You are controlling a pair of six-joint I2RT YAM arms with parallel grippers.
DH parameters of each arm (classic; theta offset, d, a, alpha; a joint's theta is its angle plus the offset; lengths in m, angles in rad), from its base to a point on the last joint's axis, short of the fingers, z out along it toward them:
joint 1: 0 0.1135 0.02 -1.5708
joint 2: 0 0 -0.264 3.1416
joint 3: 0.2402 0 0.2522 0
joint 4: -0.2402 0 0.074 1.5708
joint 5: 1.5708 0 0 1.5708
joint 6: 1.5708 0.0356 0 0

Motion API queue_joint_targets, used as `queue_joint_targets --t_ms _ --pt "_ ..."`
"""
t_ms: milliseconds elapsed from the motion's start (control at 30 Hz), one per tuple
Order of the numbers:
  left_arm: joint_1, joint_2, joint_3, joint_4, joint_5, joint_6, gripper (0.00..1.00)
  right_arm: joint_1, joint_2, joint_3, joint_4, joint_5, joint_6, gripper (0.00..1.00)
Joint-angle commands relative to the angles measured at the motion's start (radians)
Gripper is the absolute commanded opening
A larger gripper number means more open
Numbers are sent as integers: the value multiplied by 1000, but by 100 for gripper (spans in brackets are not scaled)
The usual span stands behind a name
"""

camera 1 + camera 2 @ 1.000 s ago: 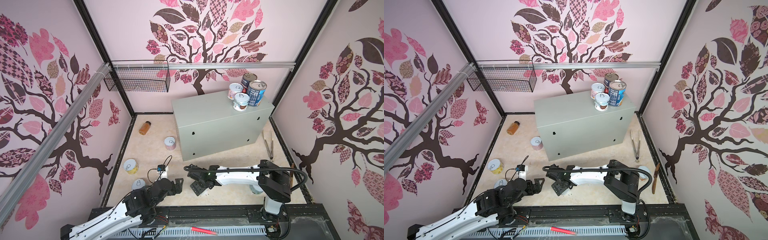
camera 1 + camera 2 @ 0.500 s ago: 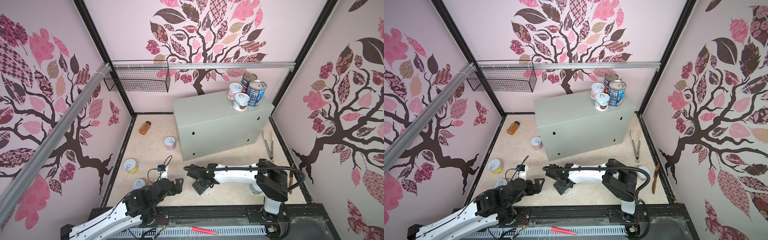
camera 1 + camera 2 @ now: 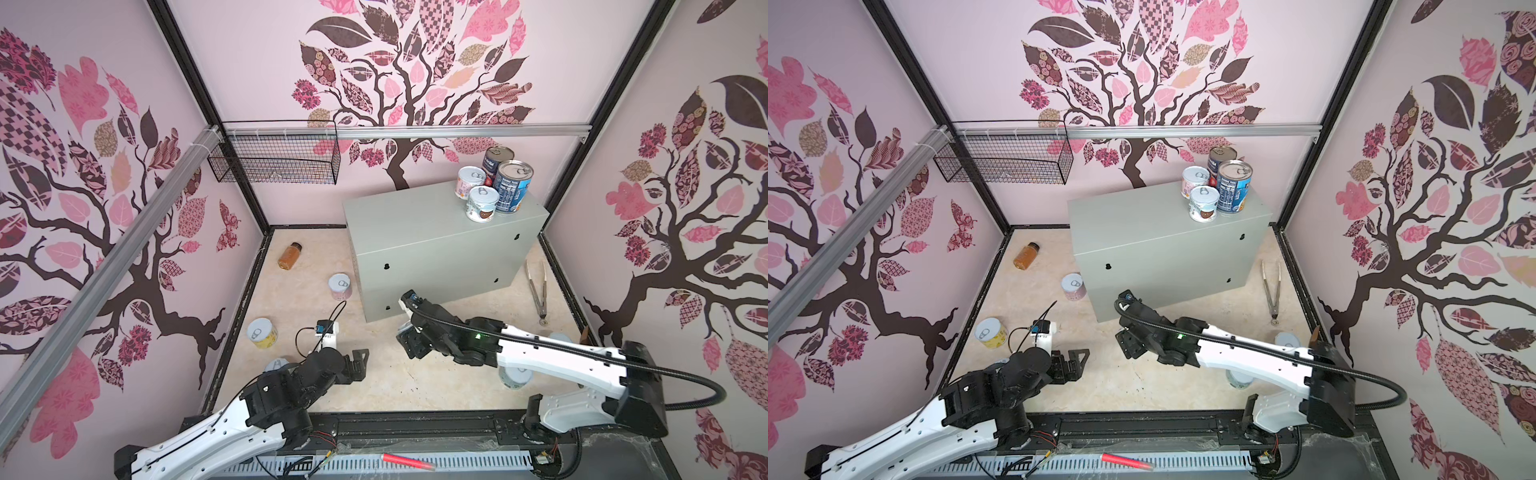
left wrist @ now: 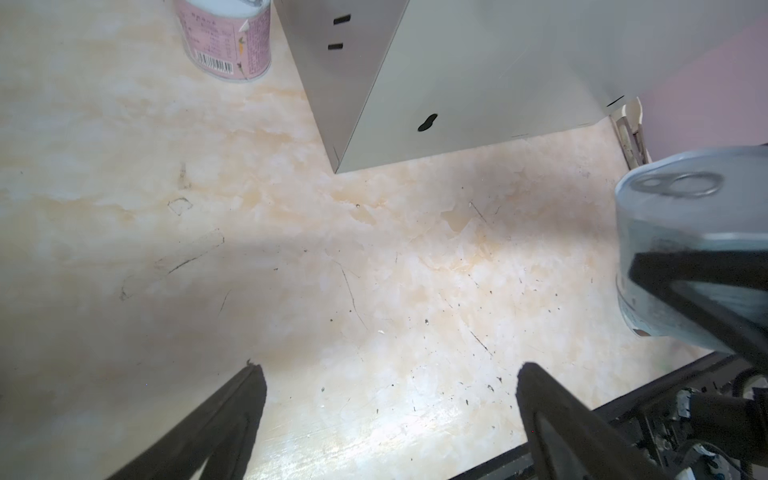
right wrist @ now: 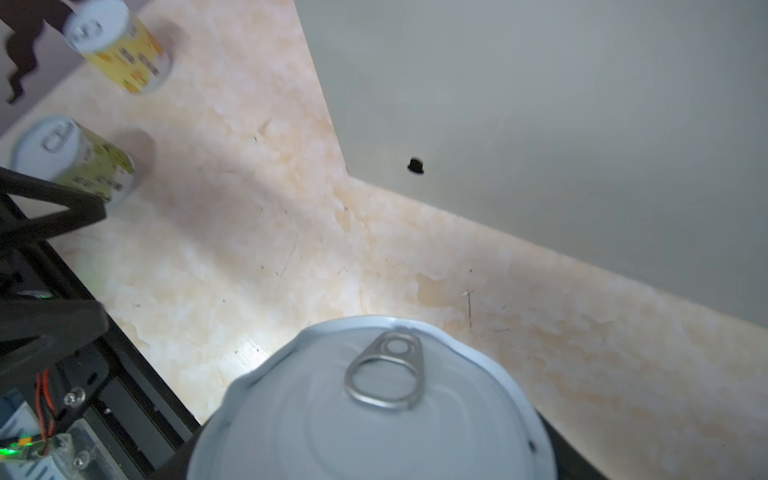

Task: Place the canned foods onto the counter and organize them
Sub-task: 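Carry the pale blue-green can up over the cabinet top with the right gripper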

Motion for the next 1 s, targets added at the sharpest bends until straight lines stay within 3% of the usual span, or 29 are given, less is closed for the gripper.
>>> queue_joint_targets --t_ms 0,300,500,700,967 --pt "-1 9 93 -29 -35 56 98 1 -120 23 57 128 -50 38" --pt "1 28 284 -63 -52 153 98 -14 -194 202 42 281 -184 36" --pt "1 23 372 -76 -61 188 98 -64 -169 303 177 310 -277 32" --pt "0 20 406 -105 -104 230 98 -136 -27 489 256 287 -347 31" --pt "16 51 444 -104 -48 278 98 -320 225 814 204 168 -320 31"
